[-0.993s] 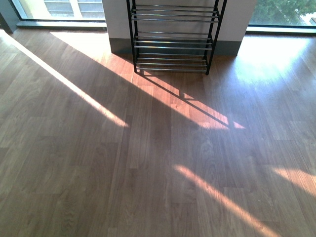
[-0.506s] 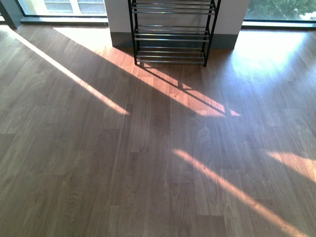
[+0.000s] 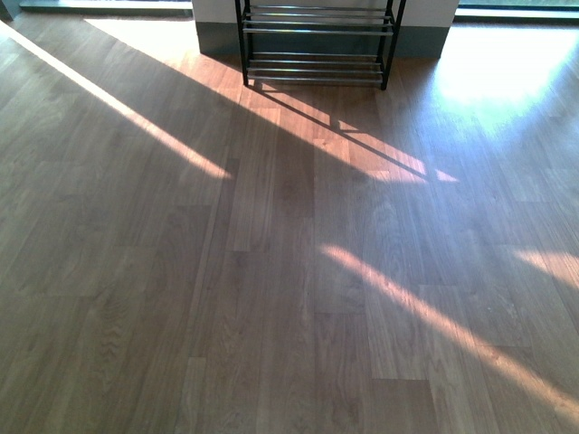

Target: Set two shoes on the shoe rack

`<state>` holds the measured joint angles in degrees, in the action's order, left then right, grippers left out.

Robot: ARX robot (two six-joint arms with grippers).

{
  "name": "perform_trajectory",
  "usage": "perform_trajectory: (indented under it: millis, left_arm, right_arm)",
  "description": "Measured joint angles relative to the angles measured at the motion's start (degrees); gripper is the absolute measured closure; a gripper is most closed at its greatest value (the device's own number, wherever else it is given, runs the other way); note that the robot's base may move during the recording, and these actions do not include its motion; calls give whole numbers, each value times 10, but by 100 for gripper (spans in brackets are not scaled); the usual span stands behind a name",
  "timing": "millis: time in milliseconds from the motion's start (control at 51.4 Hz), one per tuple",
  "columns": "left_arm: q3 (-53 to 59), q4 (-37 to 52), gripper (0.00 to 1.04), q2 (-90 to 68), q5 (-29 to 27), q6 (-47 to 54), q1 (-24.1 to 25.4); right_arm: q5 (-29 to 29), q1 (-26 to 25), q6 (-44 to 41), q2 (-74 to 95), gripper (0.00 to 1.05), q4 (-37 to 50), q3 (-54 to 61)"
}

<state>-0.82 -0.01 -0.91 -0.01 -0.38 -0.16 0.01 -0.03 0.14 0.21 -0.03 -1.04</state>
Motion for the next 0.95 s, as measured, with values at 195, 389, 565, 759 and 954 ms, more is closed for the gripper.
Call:
perform_trajectory:
  millis: [195,389,565,759,954]
  left_arm:
    - [0,0,9,0,0,0,0]
    - [0,0,9,0,0,0,0]
    - [0,0,9,0,0,0,0]
    - [0,0,9,0,0,0,0]
    - [0,0,9,0,0,0,0]
  right_arm:
    - [0,0,0,0,9,0,0]
    - [0,0,0,0,9,0,0]
    - [0,0,0,0,9,0,0]
    - [0,0,0,0,9,0,0]
    - [0,0,0,0,9,0,0]
